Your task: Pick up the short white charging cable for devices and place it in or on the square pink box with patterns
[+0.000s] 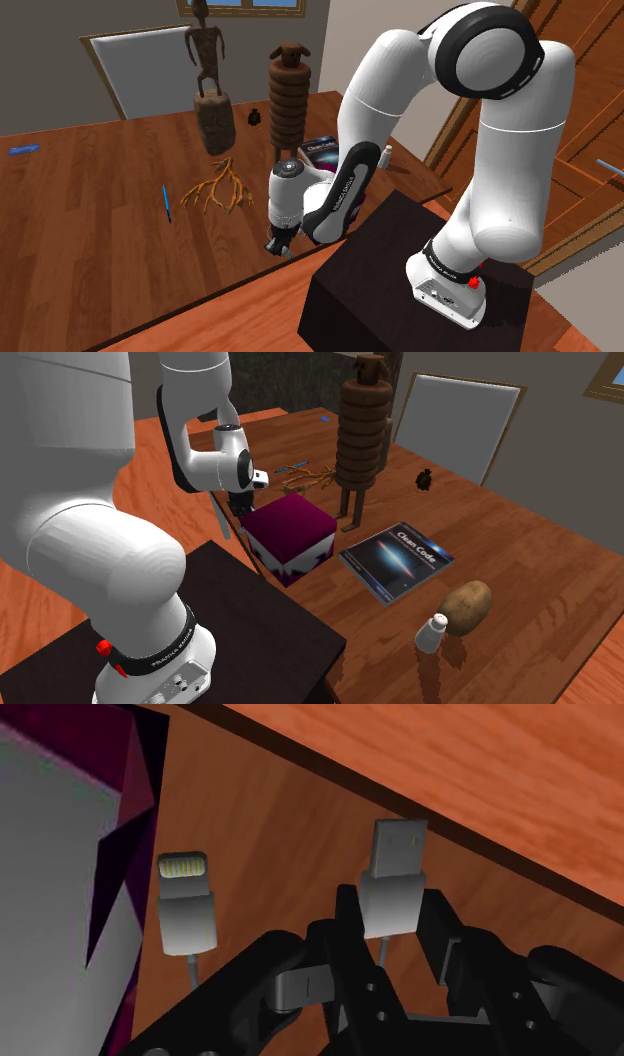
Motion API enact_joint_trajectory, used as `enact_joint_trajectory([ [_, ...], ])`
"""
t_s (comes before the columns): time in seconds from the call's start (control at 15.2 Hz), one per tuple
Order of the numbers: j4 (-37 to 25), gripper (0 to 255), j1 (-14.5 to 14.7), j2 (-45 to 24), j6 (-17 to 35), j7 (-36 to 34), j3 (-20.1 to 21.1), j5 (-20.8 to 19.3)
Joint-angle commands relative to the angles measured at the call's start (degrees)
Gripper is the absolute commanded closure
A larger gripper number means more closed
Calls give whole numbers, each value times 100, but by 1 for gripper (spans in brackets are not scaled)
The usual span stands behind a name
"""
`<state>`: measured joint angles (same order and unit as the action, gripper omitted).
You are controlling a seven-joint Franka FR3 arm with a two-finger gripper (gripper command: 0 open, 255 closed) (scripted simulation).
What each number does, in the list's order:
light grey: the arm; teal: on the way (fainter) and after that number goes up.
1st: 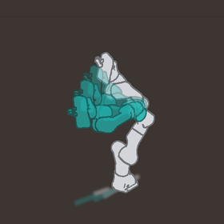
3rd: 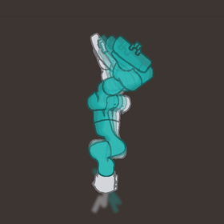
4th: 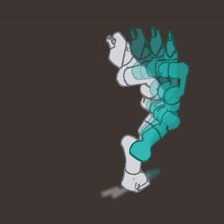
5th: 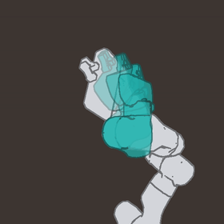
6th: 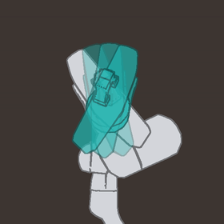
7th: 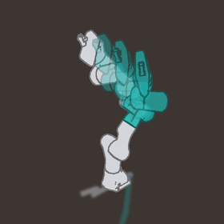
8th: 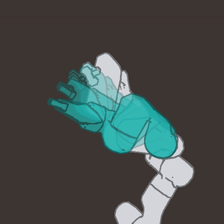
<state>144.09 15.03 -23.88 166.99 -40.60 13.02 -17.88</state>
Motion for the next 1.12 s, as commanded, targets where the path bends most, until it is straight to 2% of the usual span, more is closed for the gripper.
enact_joint_trajectory([
  [0.0,-25,255,33,-55,36,-7,25,-4],
  [0.13,5,255,-20,6,-1,17,5,6],
  [0.2,5,0,-20,6,-1,17,5,6],
  [0.4,384,0,417,786,-505,-465,-75,-95],
  [0.46,397,0,425,815,-528,-486,-69,-103],
  [0.92,197,0,796,91,0,-921,-581,-659],
  [1.06,198,0,802,92,1,-917,-585,-653],
])
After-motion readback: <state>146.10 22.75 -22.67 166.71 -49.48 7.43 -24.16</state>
